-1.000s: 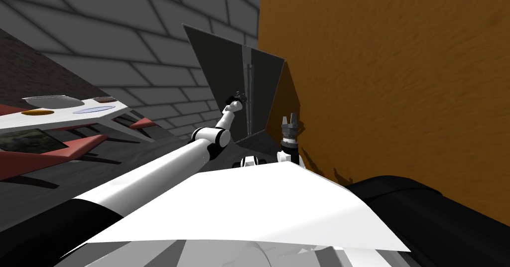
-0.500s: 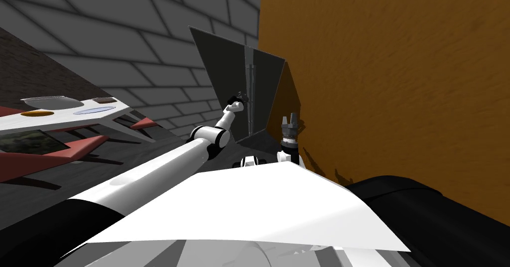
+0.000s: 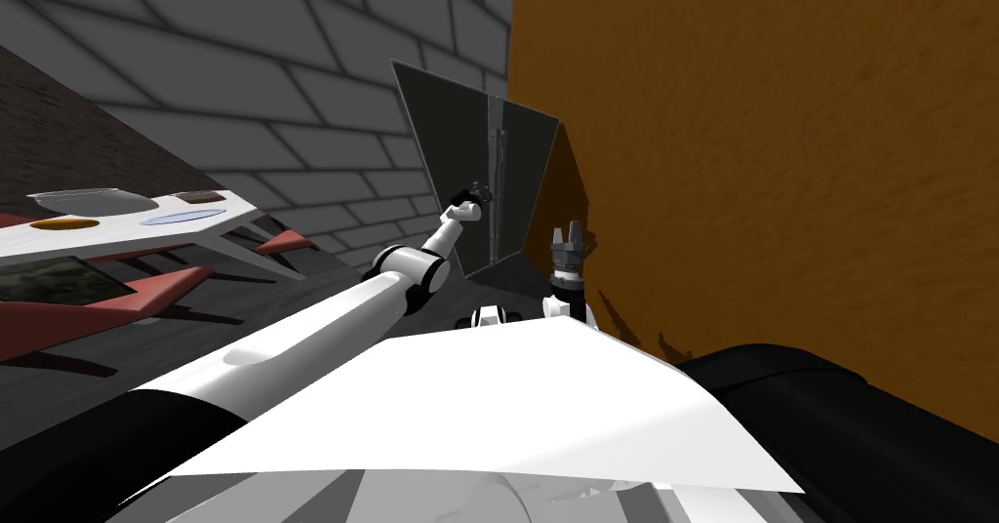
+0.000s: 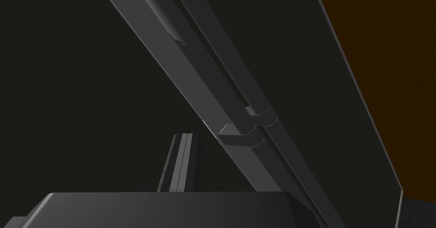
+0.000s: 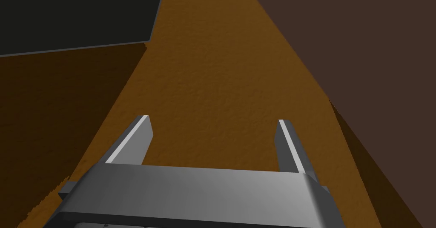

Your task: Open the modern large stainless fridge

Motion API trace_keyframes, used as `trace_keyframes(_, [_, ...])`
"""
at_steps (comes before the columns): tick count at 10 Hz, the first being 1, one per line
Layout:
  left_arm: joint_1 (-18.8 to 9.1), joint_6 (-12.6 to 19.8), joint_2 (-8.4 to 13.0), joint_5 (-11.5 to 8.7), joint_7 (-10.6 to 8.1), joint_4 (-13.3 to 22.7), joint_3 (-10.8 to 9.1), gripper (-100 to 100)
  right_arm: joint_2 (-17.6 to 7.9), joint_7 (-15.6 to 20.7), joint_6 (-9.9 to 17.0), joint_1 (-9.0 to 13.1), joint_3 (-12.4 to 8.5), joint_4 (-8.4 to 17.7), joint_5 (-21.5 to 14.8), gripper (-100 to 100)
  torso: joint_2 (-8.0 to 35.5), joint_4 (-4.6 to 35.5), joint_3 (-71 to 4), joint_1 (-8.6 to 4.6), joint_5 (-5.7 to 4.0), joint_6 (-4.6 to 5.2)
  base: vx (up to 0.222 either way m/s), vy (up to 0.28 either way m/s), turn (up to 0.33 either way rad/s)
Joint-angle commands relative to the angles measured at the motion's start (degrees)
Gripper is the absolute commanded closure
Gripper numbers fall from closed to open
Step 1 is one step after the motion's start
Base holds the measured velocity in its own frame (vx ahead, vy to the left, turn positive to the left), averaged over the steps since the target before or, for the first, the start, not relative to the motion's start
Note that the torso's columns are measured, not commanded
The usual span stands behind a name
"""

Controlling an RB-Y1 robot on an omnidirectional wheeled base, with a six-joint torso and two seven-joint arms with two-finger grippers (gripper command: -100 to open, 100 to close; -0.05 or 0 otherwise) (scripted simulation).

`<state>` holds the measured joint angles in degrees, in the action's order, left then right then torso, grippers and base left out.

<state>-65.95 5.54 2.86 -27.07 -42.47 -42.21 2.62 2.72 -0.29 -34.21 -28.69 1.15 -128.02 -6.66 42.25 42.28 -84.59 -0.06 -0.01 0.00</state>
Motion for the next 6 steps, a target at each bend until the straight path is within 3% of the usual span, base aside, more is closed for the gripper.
trace_keyframes(1, [-0.4,0.6,1.8,-0.2,-0.71,-0.1,0.1,-100,0.0,0.0,0.0,0.0,0.0,0.0,0.0,0,-0.1,0.0,-0.1,-0.19,-0.06,0.01,0.017,0.005,-0.002])
trace_keyframes(3, [-1.8,2.1,3.7,-0.8,-1.83,-0.2,0.02,-100,0.0,0.0,0.0,0.0,0.0,0.0,0.0,0,-0.2,-0.1,-0.1,-0.11,-0.04,0.01,0.072,-0.014,0.003])
trace_keyframes(6, [-3.7,4.5,4.0,-1.8,-3.51,0.0,-0.12,-100,0.0,0.0,0.0,0.0,0.0,0.0,0.0,0,0.0,0.0,0.0,0.01,0.0,0.01,0.101,-0.027,0.001])
